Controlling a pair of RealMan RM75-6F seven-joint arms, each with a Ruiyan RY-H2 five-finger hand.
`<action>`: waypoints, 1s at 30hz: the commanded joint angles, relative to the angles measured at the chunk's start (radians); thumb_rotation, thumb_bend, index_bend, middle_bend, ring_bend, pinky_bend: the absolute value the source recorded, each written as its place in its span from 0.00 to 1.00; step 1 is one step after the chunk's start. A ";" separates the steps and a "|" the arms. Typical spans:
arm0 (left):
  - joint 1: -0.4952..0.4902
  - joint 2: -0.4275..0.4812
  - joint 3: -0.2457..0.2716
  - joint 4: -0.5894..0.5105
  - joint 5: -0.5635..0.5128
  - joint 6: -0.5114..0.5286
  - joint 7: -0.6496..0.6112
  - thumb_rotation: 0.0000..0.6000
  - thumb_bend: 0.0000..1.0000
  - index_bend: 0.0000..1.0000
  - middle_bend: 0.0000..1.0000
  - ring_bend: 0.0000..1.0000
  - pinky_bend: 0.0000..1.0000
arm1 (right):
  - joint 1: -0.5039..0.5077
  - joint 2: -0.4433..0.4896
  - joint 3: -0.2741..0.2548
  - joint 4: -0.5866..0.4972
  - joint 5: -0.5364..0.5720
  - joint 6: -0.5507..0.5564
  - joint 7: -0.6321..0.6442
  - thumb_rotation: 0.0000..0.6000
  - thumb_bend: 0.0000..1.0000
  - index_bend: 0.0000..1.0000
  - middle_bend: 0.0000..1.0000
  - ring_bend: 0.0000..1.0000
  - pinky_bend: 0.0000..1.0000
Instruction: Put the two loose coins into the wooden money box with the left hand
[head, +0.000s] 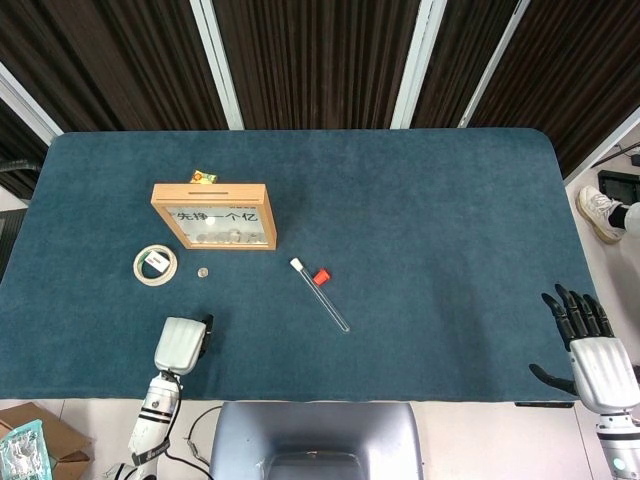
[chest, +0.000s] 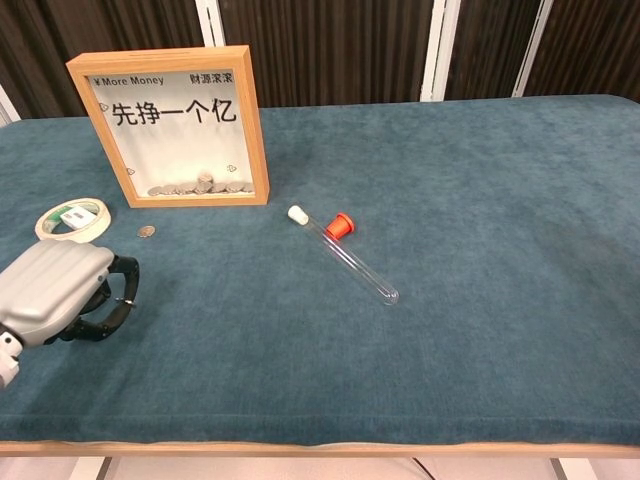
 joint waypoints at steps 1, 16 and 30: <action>-0.001 -0.002 -0.003 0.003 -0.001 0.003 -0.007 1.00 0.48 0.67 1.00 1.00 1.00 | 0.000 0.000 0.000 0.000 0.000 0.001 0.000 1.00 0.11 0.00 0.00 0.00 0.00; -0.062 0.423 -0.204 -0.597 -0.107 -0.031 0.038 1.00 0.56 0.68 1.00 1.00 1.00 | 0.005 0.009 0.004 0.002 0.016 -0.015 0.018 1.00 0.11 0.00 0.00 0.00 0.00; -0.323 0.620 -0.534 -0.690 -0.643 -0.270 0.067 1.00 0.59 0.68 1.00 1.00 1.00 | 0.032 0.014 0.028 -0.008 0.075 -0.073 0.037 1.00 0.11 0.00 0.00 0.00 0.00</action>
